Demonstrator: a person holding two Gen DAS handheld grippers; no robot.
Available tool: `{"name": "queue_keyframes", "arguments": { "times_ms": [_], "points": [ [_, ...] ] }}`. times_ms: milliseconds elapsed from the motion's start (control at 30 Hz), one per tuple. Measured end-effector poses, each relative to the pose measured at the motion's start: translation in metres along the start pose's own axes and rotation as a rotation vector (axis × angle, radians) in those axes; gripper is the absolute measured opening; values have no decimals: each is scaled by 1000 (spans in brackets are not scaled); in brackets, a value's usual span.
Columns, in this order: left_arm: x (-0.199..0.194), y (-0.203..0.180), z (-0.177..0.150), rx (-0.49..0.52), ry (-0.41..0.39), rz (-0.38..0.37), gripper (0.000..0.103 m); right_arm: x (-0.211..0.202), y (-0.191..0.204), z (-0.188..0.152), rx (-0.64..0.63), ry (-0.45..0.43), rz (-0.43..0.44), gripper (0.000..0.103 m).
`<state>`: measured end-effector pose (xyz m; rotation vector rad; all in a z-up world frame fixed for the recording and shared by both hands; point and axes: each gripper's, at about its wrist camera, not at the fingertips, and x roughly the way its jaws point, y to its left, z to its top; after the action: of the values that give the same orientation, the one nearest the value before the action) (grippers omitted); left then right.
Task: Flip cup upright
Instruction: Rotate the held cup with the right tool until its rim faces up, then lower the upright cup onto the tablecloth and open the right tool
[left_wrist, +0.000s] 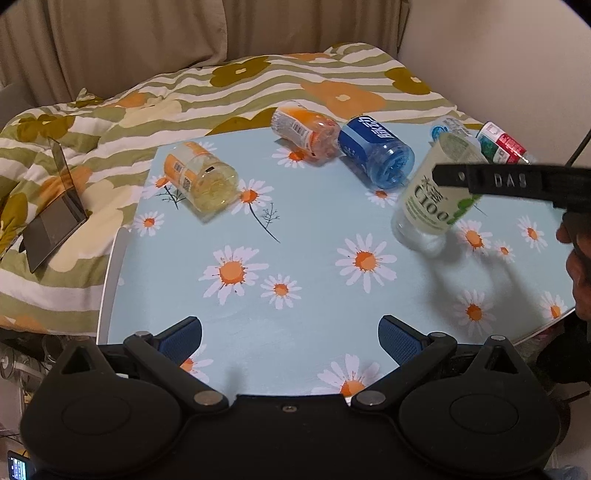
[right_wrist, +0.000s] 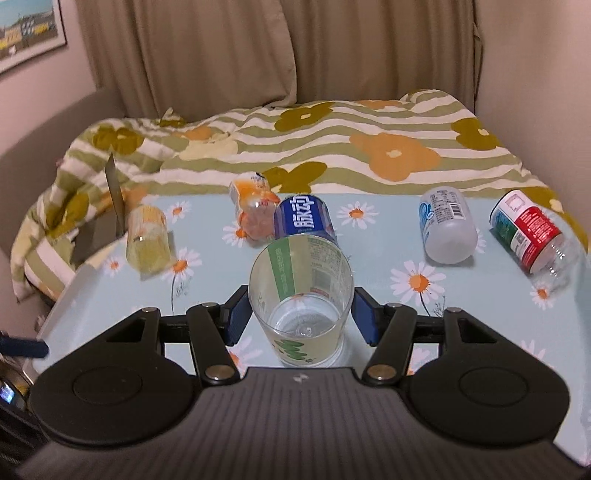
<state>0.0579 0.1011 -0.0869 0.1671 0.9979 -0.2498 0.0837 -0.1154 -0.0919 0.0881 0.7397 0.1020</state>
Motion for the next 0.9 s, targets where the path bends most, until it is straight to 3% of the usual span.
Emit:
{"name": "queue_keyframes", "arguments": {
  "times_ms": [500, 600, 667, 900],
  "points": [
    [-2, 1, -1, -23, -11, -7, 103, 8, 5, -4, -43, 18, -20, 76],
    [-3, 0, 0, -23, -15, -4, 103, 7, 9, -3, -54, 17, -28, 86],
    [-5, -1, 2, -25, -21, -4, 103, 3, 11, -2, -69, 1, -42, 102],
    [-25, -13, 13, -27, -73, 0, 103, -26, 4, 9, -74, 2, -32, 102]
  ]
}}
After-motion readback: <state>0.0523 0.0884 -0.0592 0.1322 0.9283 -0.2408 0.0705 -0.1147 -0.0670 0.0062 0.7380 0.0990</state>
